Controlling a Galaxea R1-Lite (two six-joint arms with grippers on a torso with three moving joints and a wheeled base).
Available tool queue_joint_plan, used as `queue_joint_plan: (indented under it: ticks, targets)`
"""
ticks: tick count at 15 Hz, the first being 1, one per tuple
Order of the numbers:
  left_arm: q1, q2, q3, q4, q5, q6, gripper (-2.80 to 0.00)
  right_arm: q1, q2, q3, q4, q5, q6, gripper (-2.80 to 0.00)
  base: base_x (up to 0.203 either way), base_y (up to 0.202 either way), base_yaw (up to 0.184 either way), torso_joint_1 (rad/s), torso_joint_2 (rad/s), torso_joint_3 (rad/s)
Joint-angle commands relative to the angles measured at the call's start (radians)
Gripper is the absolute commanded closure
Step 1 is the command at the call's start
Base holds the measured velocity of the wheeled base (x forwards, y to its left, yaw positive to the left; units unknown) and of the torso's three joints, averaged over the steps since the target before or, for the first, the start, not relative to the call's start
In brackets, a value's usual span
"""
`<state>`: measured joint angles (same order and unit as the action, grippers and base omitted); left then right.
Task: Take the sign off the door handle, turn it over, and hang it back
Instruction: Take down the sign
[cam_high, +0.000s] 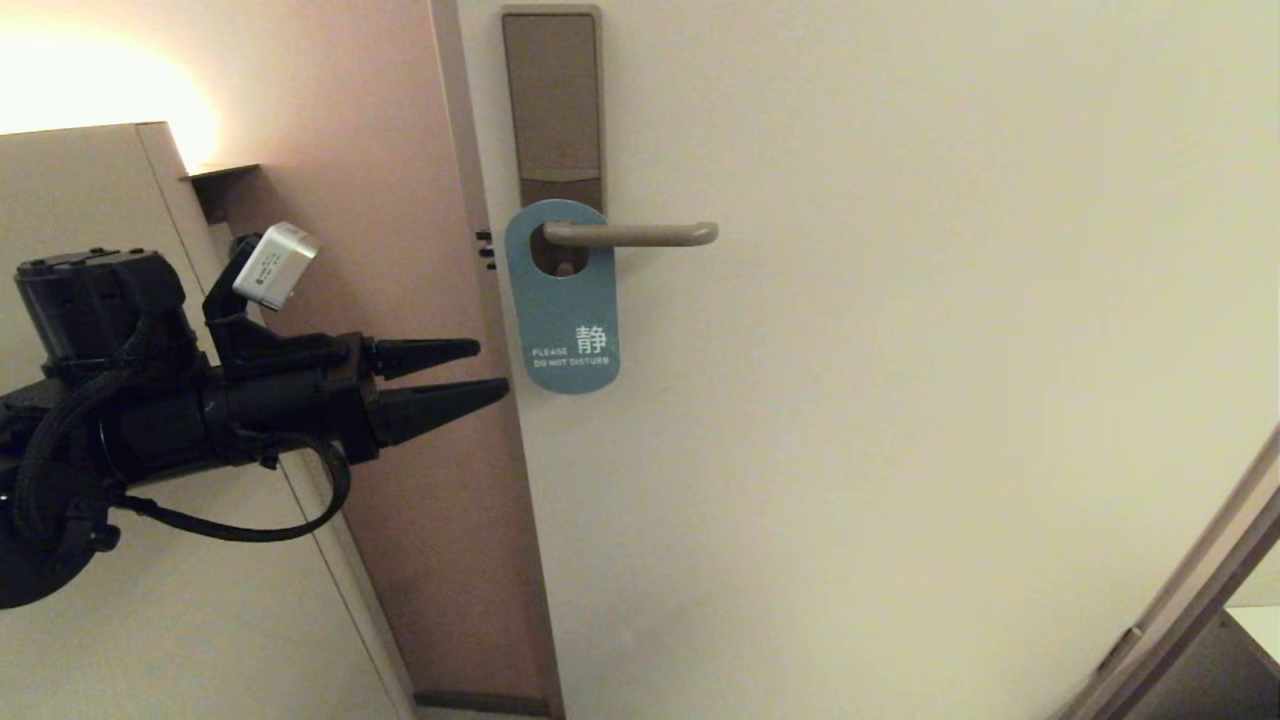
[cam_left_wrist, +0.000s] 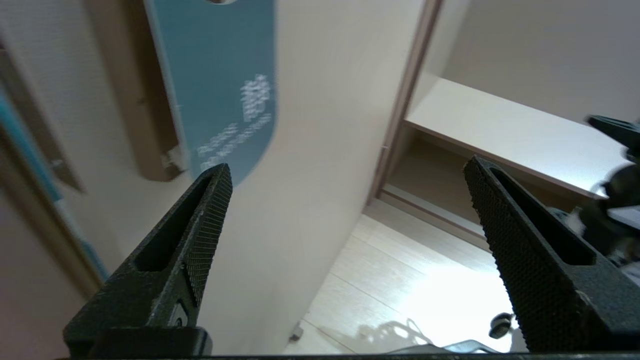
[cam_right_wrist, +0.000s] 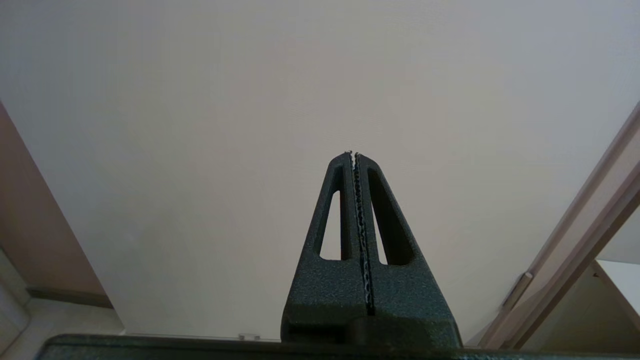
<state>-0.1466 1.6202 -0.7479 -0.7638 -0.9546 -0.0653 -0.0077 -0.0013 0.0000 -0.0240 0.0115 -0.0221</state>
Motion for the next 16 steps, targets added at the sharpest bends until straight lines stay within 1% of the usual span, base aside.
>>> queue_joint_plan:
  ticks: [1, 5, 12, 14, 16]
  targets:
    - [0.004, 0.005, -0.002, -0.005, -0.026, -0.001, -2.8, 0.0, 0.001, 0.0, -0.001, 0.001, 0.0, 0.0, 0.0, 0.0, 0.0, 0.0, 0.0, 0.0]
    - [0.004, 0.036, -0.021, -0.011, -0.023, 0.002, -2.8, 0.0, 0.001, 0.0, -0.001, 0.001, 0.001, 0.0, 0.0, 0.0, 0.0, 0.0, 0.0, 0.0]
    - [0.013, 0.035, -0.019, -0.011, -0.016, -0.001, -2.8, 0.0, 0.001, 0.0, -0.001, 0.001, -0.001, 0.0, 0.0, 0.0, 0.0, 0.0, 0.0, 0.0]
    - [0.013, 0.038, -0.046, -0.009, -0.01, -0.001, -2.8, 0.0, 0.001, 0.0, -0.001, 0.001, 0.0, 0.0, 0.0, 0.0, 0.0, 0.0, 0.0, 0.0]
    - [0.013, 0.068, -0.101, -0.008, 0.009, -0.001, -2.8, 0.001, 0.001, 0.0, -0.001, 0.001, -0.001, 0.0, 0.0, 0.0, 0.0, 0.0, 0.0, 0.0]
